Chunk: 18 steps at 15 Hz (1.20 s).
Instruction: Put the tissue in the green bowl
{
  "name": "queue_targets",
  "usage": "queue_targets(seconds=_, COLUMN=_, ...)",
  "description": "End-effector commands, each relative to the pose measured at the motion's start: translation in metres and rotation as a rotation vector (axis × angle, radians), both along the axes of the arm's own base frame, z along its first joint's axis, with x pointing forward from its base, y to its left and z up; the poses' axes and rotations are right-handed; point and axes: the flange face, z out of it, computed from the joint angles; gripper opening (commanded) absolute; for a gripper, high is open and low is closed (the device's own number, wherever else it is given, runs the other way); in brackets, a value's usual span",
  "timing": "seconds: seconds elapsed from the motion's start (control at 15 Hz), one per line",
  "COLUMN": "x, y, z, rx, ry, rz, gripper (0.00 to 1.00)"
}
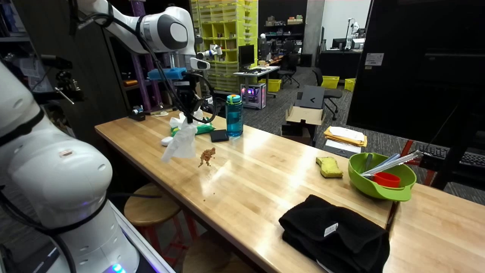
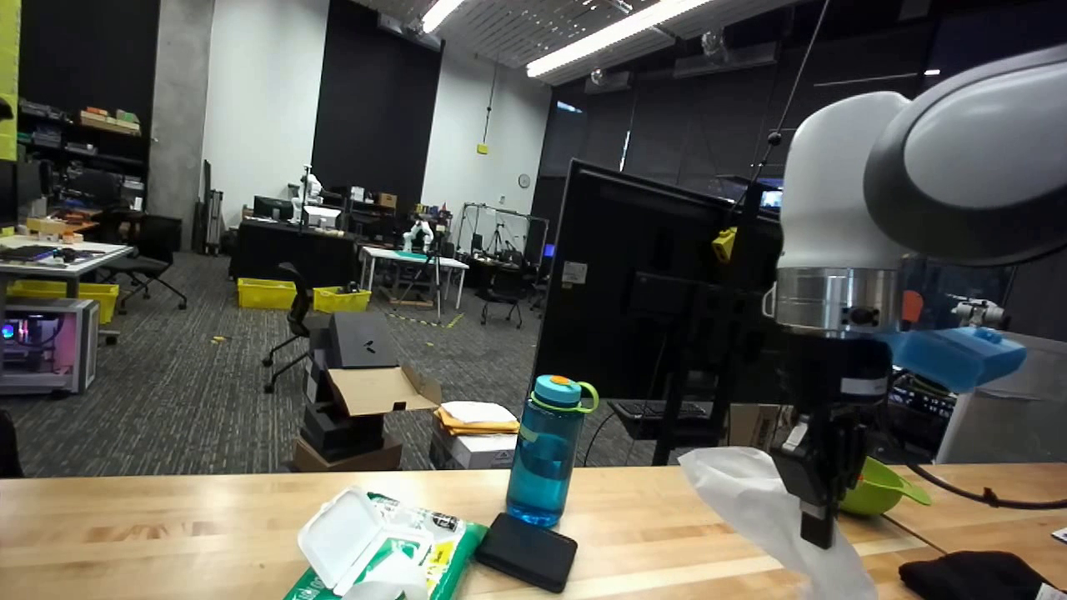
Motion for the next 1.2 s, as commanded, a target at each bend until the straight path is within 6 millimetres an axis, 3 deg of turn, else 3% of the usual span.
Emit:
queue_targets(seconds=0.0, x=-0.018, y=-0.039, z=0.011, rx=-0.001, ry=-0.057, rz=-0.022, gripper=0.0)
queue_targets(seconds=0.4, x=-0.025, y=-0.099, z=0.025, rx=0.007, ry=-0.128, rz=-0.098, gripper=0.0)
queue_targets(seconds=1.13, x=-0.02, y=-0.191, z=0.05, rx=0.031, ry=-0.234, rz=-0.203, gripper=0.0)
